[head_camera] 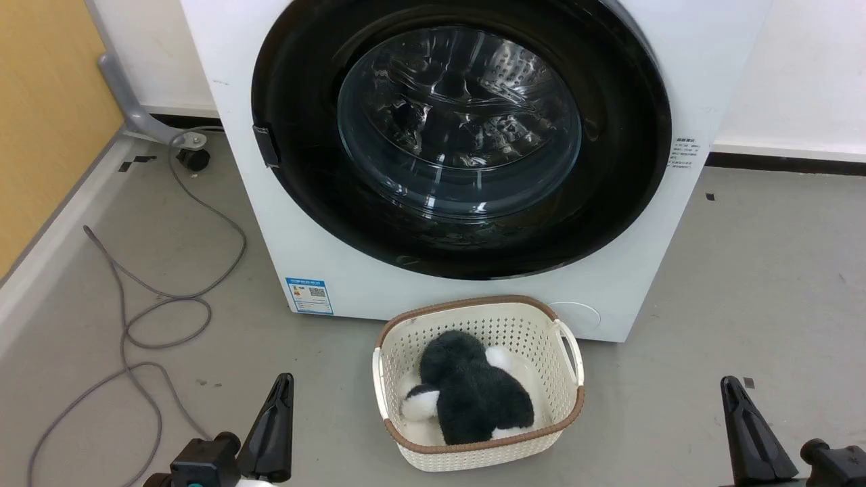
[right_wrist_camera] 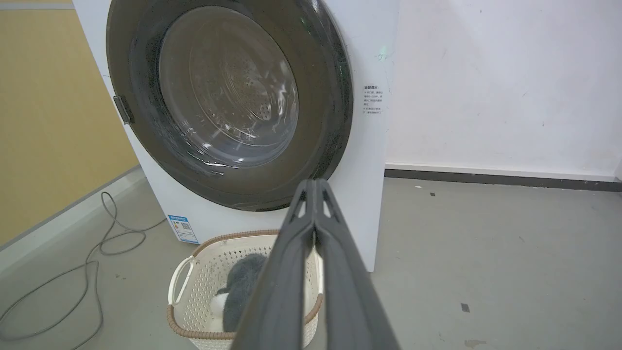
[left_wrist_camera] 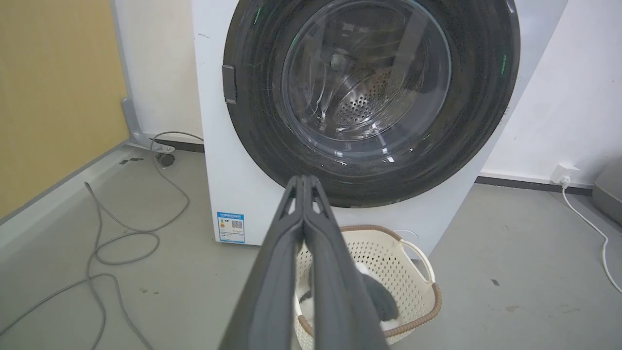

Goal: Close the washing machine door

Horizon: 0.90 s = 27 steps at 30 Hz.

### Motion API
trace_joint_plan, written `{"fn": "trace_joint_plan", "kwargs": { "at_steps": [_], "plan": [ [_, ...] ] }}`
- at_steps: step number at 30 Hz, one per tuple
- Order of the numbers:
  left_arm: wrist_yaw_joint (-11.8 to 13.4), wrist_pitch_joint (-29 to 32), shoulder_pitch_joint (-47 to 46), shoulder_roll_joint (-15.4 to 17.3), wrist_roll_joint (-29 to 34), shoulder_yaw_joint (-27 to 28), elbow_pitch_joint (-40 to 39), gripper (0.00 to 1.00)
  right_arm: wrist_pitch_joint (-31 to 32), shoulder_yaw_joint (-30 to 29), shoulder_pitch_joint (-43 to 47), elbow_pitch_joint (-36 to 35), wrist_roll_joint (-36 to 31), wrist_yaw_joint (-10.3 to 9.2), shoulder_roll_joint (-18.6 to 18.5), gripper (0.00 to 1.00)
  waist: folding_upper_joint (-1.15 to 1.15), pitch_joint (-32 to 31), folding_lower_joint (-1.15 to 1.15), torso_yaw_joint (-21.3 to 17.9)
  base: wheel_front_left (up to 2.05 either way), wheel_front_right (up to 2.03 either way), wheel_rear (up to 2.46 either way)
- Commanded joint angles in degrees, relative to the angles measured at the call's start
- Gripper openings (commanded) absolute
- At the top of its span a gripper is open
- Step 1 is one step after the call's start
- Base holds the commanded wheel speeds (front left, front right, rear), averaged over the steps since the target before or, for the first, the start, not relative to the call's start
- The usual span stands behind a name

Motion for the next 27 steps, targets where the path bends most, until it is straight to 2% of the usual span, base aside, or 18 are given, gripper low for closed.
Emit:
{"fn": "trace_joint_plan", "kwargs": {
  "at_steps": [1,27],
  "plan": [
    [0.32,0.27,-0.43,0.00,0.59,0.17,-0.29,0.00,0.30,0.19,-0.65,-0.17,-0.61,0.00,0.08,0.00,0.00,0.01,0.00,-0.06,0.00,0.00,0.00],
    [1.45,3.19,-1.44,0.01,2.58,0.74,-1.43,0.00,3.24,1.30,-2.32,-0.57,-2.01,-0.02,0.28,0.00,0.00,0.19,0.00,-1.02,0.00,0.00,0.00]
  ]
}}
